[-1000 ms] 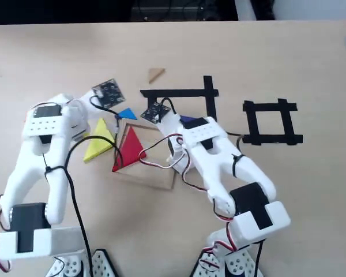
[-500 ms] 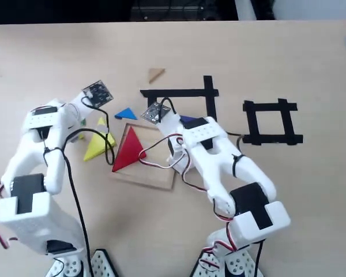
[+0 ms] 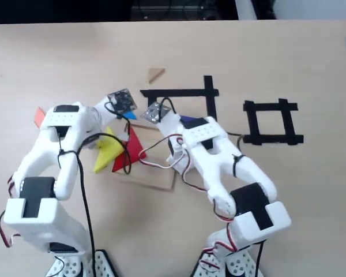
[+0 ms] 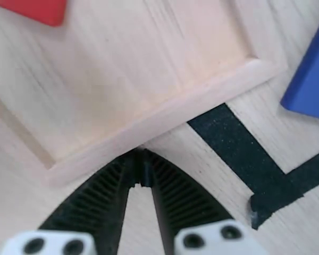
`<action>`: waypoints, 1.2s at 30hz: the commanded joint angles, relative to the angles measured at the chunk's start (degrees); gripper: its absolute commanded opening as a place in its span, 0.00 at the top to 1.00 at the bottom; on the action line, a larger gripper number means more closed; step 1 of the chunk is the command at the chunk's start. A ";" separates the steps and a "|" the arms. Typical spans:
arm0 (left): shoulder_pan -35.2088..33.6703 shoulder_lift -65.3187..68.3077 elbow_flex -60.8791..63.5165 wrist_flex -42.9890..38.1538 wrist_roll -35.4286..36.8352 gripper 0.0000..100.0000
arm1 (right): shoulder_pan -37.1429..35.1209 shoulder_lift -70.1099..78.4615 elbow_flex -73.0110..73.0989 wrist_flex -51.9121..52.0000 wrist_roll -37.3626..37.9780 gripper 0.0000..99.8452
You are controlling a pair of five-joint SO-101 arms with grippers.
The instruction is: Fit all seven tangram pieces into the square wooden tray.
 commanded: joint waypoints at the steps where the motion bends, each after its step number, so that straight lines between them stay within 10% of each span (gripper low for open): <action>1: 0.75 -4.31 0.92 1.76 -0.53 0.81 | -0.18 -0.22 -0.75 -0.62 0.62 0.99; 36: 17.19 -16.79 2.51 4.22 17.67 0.81 | -0.26 -0.22 -0.75 -0.62 0.44 0.99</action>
